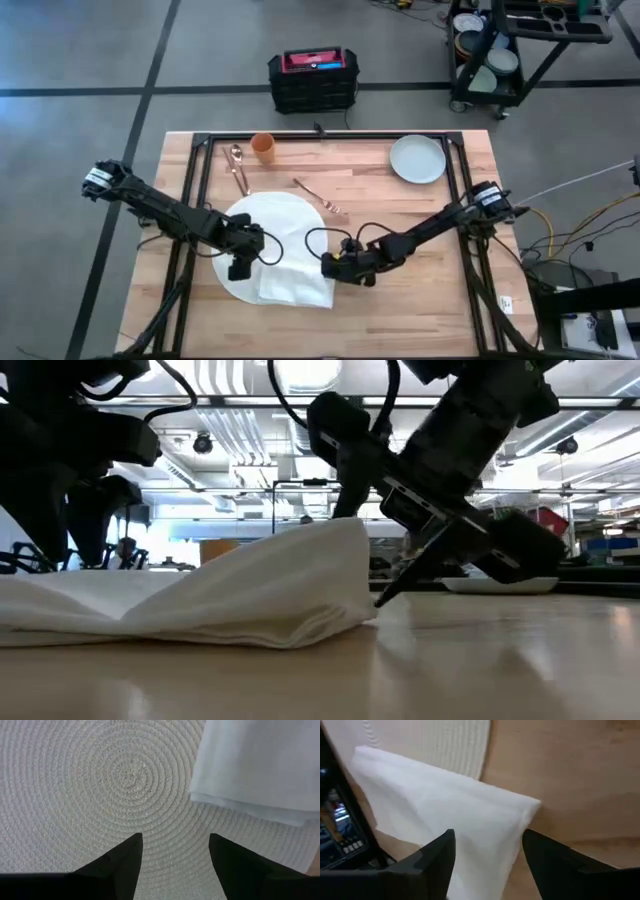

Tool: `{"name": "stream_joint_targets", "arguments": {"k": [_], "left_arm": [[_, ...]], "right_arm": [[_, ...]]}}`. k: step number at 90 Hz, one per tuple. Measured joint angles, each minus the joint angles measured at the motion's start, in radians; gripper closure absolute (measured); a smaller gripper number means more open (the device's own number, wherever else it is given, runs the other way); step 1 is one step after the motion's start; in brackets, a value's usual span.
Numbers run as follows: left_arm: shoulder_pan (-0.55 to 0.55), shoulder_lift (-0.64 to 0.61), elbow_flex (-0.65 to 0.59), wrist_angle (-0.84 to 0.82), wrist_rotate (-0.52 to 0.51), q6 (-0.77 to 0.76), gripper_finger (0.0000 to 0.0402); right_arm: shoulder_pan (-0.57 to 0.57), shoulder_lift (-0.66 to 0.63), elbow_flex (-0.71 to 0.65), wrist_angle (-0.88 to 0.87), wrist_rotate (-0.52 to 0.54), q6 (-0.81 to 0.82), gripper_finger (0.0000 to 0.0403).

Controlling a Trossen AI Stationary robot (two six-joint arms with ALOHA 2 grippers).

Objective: Set table place
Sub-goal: Fold the white napkin

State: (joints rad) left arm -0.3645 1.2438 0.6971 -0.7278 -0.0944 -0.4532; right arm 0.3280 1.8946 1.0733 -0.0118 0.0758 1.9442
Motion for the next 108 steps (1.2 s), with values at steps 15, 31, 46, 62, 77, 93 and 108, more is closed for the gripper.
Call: {"name": "stream_joint_targets", "arguments": {"k": [15, 31, 46, 62, 77, 93, 108], "left_arm": [[0.0, 0.0, 0.0, 0.0, 0.0, 0.0, 0.0177], [0.0, 0.0, 0.0, 0.0, -0.009, 0.0, 0.0177], [0.0, 0.0, 0.0, 0.0, -0.019, 0.0, 0.0188], [0.0, 0.0, 0.0, 0.0, -0.02, 0.0, 0.0193], [0.0, 0.0, 0.0, -0.002, -0.02, 0.0, 0.019], [0.0, 0.0, 0.0, -0.055, -0.019, 0.029, 0.0182], [0.0, -0.004, 0.0, -0.102, 0.067, 0.011, 0.0182]], "right_arm": [[-0.002, 0.0, 0.0, 0.003, 0.002, 0.025, 0.019], [-0.006, 0.0, 0.0, 0.004, 0.014, 0.058, 0.019], [-0.034, 0.0, 0.0, 0.02, 0.032, 0.082, 0.019], [-0.076, 0.0, 0.0, 0.02, 0.037, 0.08, 0.019], [-0.108, 0.0, 0.0, 0.019, 0.046, 0.043, 0.019], [-0.134, -0.015, 0.0, 0.012, -0.092, -0.161, 0.019], [-0.142, -0.075, 0.001, -0.19, -0.115, -0.254, 0.019]]}}
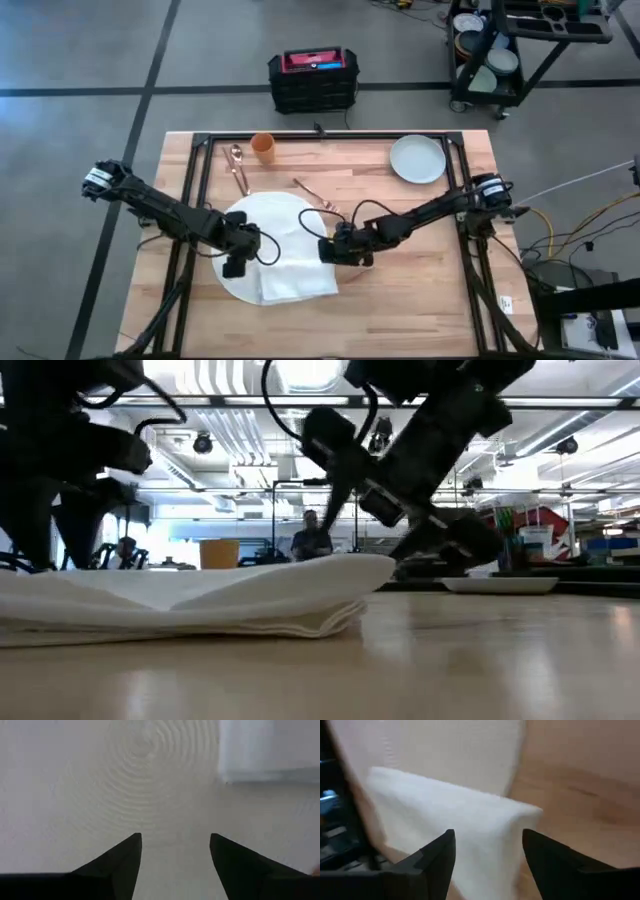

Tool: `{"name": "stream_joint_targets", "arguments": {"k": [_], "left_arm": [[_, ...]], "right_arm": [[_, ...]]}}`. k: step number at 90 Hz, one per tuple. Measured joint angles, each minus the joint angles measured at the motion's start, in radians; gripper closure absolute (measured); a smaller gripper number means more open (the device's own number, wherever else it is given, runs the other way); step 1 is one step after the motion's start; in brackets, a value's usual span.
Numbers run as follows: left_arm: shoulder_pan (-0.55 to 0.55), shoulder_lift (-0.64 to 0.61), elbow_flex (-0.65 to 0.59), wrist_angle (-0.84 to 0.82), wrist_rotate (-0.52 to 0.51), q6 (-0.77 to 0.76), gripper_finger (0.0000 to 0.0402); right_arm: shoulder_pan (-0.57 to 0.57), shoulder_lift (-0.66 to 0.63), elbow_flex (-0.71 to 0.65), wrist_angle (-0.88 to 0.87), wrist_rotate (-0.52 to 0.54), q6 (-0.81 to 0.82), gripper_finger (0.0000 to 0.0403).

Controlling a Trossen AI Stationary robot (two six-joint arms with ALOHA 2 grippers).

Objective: Set table place
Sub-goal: Fold the white napkin, then adjust the white mat on the table

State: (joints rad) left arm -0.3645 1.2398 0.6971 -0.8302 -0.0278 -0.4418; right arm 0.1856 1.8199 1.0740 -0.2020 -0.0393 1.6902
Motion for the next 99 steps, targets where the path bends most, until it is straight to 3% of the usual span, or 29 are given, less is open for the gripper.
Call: {"name": "stream_joint_targets", "arguments": {"k": [13, 25, 39, 50, 63, 71, 77, 82, 89, 99], "left_arm": [[-0.001, -0.013, 0.0, 0.092, 0.198, -0.061, 0.019], [-0.001, -0.014, 0.0, 0.14, 0.213, -0.129, 0.0202], [-0.001, -0.013, 0.03, 0.217, 0.256, -0.224, 0.0219], [-0.001, -0.013, 0.114, 0.237, 0.239, -0.23, 0.0233], [0.004, 0.008, 0.197, 0.205, 0.074, -0.077, 0.0265], [0.029, 0.052, 0.226, 0.162, 0.038, -0.016, 0.032], [0.057, 0.091, 0.23, 0.124, 0.026, -0.013, 0.0374], [0.08, 0.117, 0.225, 0.129, 0.018, -0.031, 0.039], [0.108, 0.139, 0.223, 0.146, 0.017, -0.058, 0.0399], [0.114, 0.145, 0.223, 0.164, -0.01, -0.056, 0.0401]], "right_arm": [[0.001, -0.082, 0.0, -0.324, 0.055, -0.073, 0.019], [0.014, -0.143, 0.0, -0.614, 0.093, -0.121, 0.0196], [0.039, -0.169, -0.001, -0.732, 0.091, -0.231, 0.0202], [0.06, -0.166, -0.001, -0.729, 0.093, -0.252, 0.0204], [0.08, -0.142, -0.01, -0.64, 0.094, -0.321, 0.0217], [0.085, -0.128, -0.01, -0.554, 0.084, -0.353, 0.0268], [0.085, -0.121, -0.01, -0.475, 0.105, -0.381, 0.0334], [0.076, -0.119, -0.01, -0.413, 0.156, -0.406, 0.038], [0.03, -0.116, -0.003, -0.31, 0.216, -0.43, 0.0392], [-0.064, -0.09, -0.002, -0.14, 0.213, -0.493, 0.0401]]}}
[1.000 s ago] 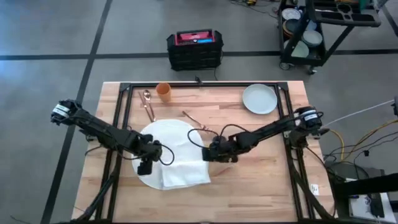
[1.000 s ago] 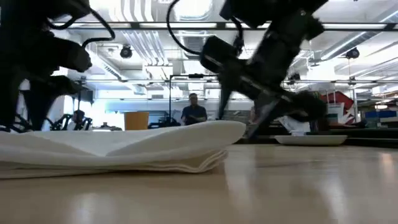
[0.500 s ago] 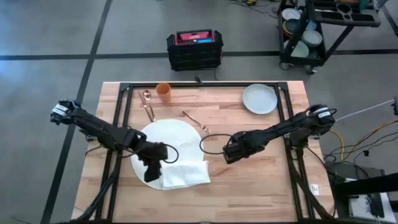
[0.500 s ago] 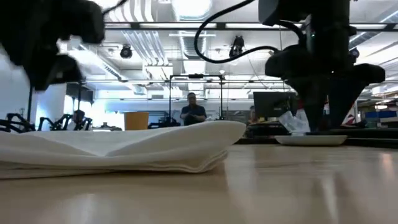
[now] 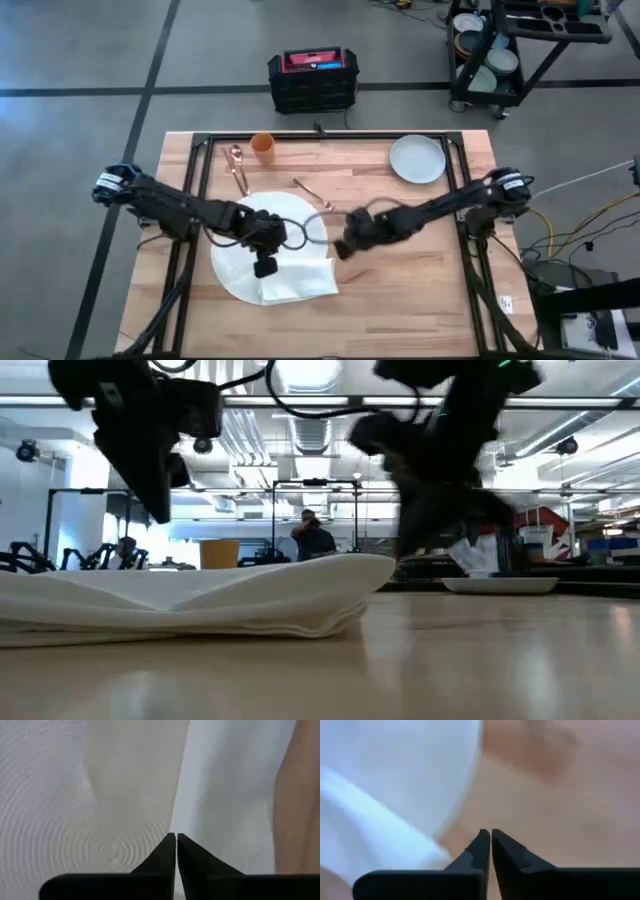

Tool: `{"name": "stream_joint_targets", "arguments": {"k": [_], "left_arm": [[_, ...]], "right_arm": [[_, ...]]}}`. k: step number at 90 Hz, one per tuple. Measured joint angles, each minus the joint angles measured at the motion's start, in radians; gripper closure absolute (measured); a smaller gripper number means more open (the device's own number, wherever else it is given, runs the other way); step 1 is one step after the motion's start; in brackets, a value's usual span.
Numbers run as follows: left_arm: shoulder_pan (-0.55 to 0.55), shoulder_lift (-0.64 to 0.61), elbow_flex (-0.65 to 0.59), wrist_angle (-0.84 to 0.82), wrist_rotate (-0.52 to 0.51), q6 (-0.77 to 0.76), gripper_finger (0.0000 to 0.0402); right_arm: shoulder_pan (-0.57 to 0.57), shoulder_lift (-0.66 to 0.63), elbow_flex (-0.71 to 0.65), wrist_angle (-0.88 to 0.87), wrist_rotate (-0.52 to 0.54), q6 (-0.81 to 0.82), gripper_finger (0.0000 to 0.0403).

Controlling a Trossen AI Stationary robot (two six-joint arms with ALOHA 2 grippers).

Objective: Set table place
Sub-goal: Adjust the white mat on the table

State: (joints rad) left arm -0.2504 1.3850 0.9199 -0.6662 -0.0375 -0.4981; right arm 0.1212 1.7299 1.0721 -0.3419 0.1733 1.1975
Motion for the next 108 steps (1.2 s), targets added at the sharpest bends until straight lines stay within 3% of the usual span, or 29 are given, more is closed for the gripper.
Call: {"name": "stream_joint_targets", "arguments": {"k": [20, 31, 47, 60, 71, 86, 108], "left_arm": [[0.0, -0.082, -0.051, -0.106, -0.085, -0.035, 0.0401], [0.0, -0.189, -0.075, -0.106, -0.092, -0.083, 0.0401], [0.002, -0.309, -0.091, -0.139, -0.201, -0.099, 0.0402], [0.004, -0.348, -0.099, -0.183, -0.215, -0.098, 0.0402], [0.004, -0.357, -0.105, -0.214, -0.215, -0.089, 0.0402], [0.004, -0.364, -0.131, -0.213, -0.215, -0.08, 0.0402], [0.004, -0.367, -0.155, -0.202, -0.215, -0.042, 0.0402]], "right_arm": [[-0.138, 0.124, 0.014, 0.349, -0.238, -0.021, 0.0403], [-0.148, 0.197, 0.072, 0.351, -0.29, -0.02, 0.0403], [-0.158, 0.337, 0.207, 0.336, -0.338, -0.018, 0.0403], [-0.161, 0.427, 0.326, 0.205, -0.364, -0.032, 0.0403], [-0.158, 0.421, 0.355, 0.002, -0.374, -0.084, 0.0402], [-0.143, 0.345, 0.297, -0.258, -0.344, -0.148, 0.0402], [-0.091, 0.172, 0.142, -0.429, -0.322, -0.072, 0.0403]]}}
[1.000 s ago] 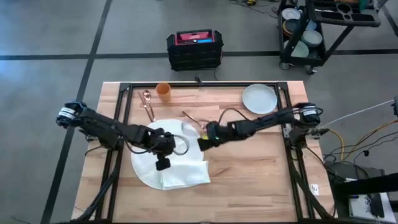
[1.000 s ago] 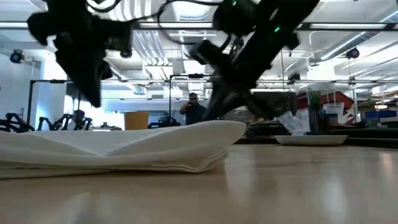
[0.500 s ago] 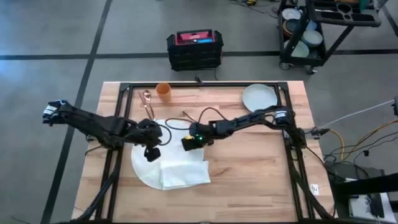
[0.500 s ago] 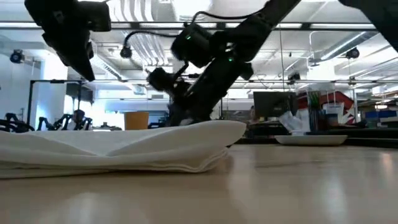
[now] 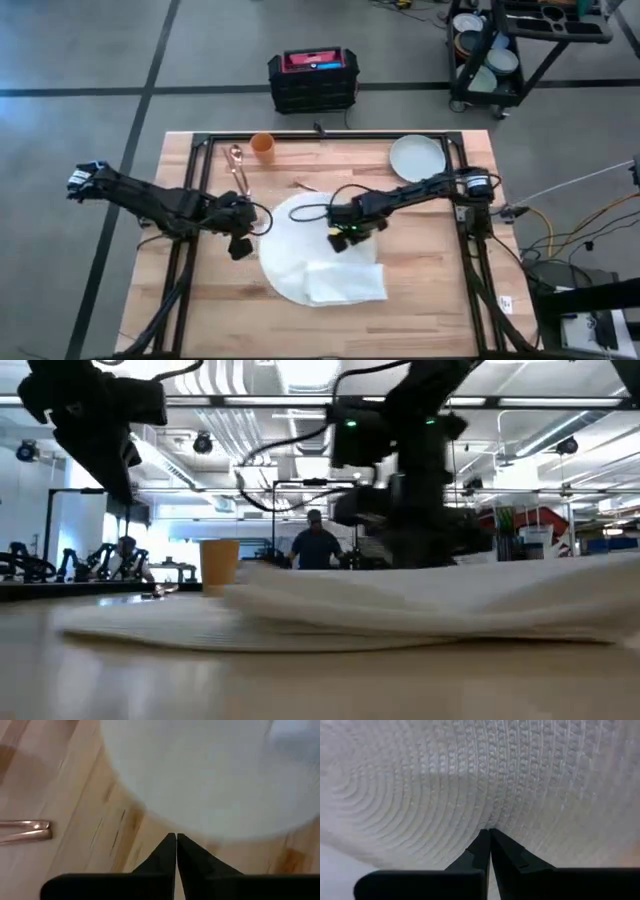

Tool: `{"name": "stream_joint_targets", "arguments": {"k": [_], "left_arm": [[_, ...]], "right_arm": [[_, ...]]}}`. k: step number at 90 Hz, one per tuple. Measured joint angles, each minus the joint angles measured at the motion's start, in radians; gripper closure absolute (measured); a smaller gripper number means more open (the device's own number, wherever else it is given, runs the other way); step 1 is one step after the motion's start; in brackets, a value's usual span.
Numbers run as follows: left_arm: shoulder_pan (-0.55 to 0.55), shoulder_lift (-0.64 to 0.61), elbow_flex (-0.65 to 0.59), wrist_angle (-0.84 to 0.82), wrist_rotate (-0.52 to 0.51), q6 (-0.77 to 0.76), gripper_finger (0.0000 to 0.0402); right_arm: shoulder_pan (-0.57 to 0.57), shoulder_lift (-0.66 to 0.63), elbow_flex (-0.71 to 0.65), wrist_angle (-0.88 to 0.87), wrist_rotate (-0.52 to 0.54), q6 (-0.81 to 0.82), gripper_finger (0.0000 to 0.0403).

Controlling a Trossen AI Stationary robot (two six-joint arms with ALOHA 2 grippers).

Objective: Set table place
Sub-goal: Adjust the white mat on the table

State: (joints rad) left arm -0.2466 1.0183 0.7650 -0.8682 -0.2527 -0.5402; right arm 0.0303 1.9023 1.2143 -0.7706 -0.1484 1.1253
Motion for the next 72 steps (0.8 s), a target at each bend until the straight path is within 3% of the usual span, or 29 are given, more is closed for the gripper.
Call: {"name": "stream_joint_targets", "arguments": {"k": [20, 38, 51, 72], "left_arm": [[0.0, 0.005, -0.003, 0.01, -0.001, 0.051, 0.0402], [0.001, 0.014, -0.004, 0.016, -0.003, 0.06, 0.0401], [0.002, 0.016, -0.004, 0.015, -0.002, 0.06, 0.0401], [0.002, 0.012, -0.004, 0.011, 0.0, 0.044, 0.0401]], "right_arm": [[0.095, -0.153, -0.193, -0.047, -0.025, 0.207, 0.0403], [0.173, -0.2, -0.321, 0.211, -0.139, 0.41, 0.0403], [0.201, -0.197, -0.342, 0.423, -0.13, 0.504, 0.0403], [0.175, -0.28, -0.241, 0.446, -0.065, 0.478, 0.0403]]}}
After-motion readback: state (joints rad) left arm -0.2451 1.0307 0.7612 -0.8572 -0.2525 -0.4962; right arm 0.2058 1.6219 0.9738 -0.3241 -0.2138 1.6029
